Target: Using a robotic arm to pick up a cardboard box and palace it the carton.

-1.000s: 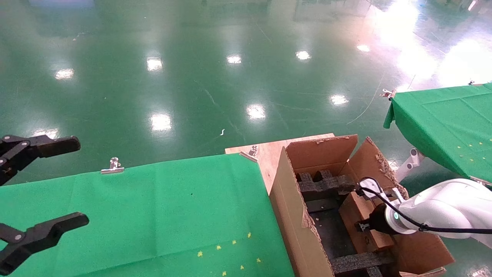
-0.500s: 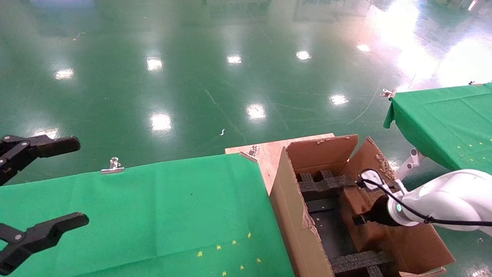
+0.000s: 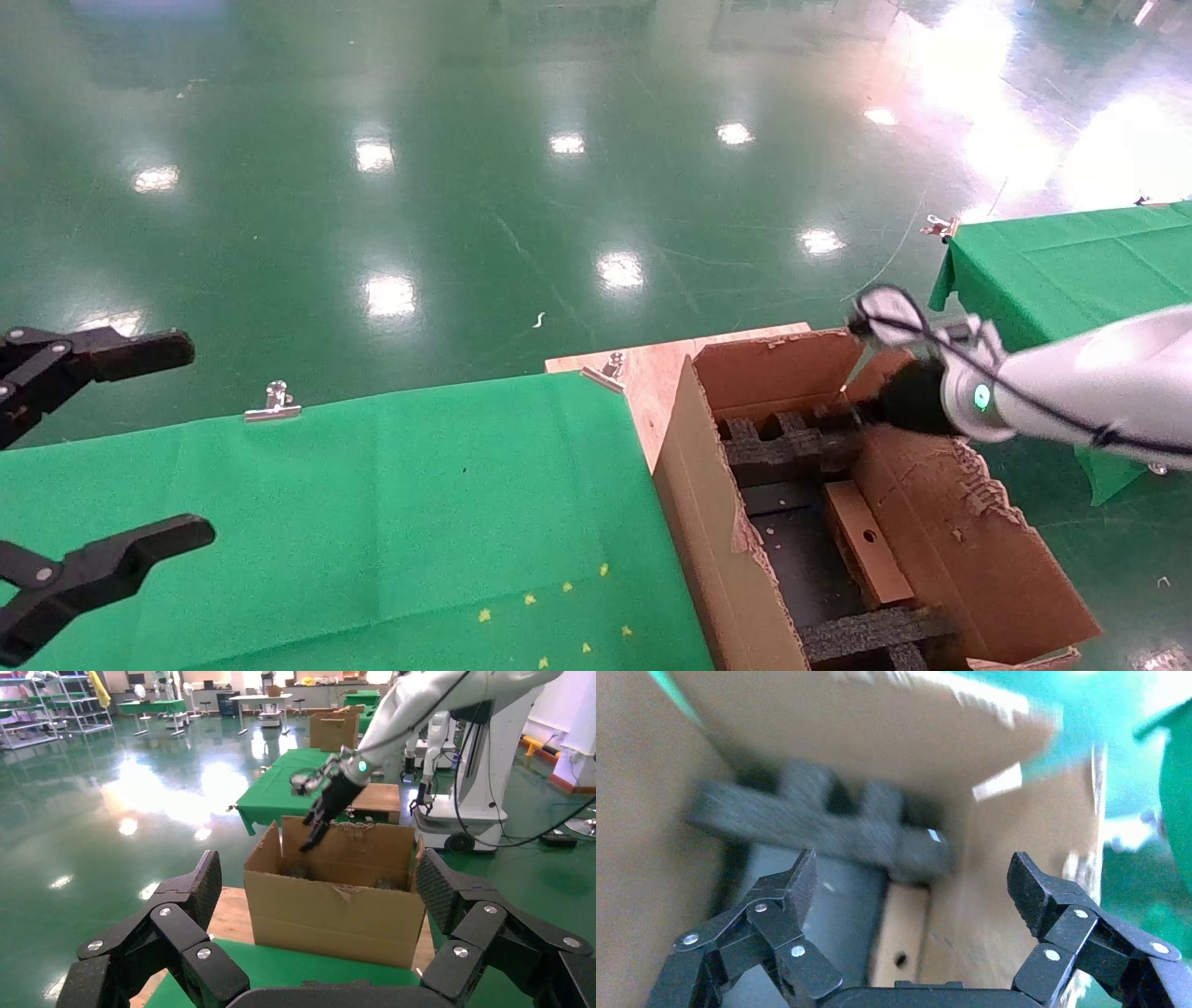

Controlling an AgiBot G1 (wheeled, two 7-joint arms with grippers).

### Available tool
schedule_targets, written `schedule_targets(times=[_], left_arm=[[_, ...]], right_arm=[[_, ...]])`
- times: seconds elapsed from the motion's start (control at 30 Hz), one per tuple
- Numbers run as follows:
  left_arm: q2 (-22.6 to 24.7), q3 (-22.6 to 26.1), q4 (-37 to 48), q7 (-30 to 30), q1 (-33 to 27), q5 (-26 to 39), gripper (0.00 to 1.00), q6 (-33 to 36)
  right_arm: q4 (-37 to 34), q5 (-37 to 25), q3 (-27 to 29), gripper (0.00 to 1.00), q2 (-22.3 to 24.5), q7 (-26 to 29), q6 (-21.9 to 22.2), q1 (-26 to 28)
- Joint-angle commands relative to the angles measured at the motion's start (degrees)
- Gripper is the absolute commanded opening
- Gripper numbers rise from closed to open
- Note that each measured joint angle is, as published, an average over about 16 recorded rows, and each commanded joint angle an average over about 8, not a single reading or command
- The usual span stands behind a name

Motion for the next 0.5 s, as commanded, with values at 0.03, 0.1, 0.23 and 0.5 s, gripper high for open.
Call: schedule_targets(times=[0.03,0.1,0.23,0.5], left_arm=[[0.0,0.0,0.0,0.0,0.0,0.0,1.0,0.0],[0.0,0.0,0.0,0.0,0.0,0.0,1.0,0.0],[0.0,0.0,0.0,0.0,0.0,0.0,1.0,0.0],[0.0,0.0,0.0,0.0,0.0,0.0,1.0,0.0]], right_arm=[[3.1,0.8,0.9,1.0,1.2,-1.0,-0.6,2.3],[4.4,4.0,1.9,1.0,1.5,-4.2,-1.4,4.3],[5.0,13.4,4.4,1.0,1.6,-12.8,-4.1,8.1],[5.2,29.7,8.8,1.0,3.4,-25.8,-10.8,12.9]])
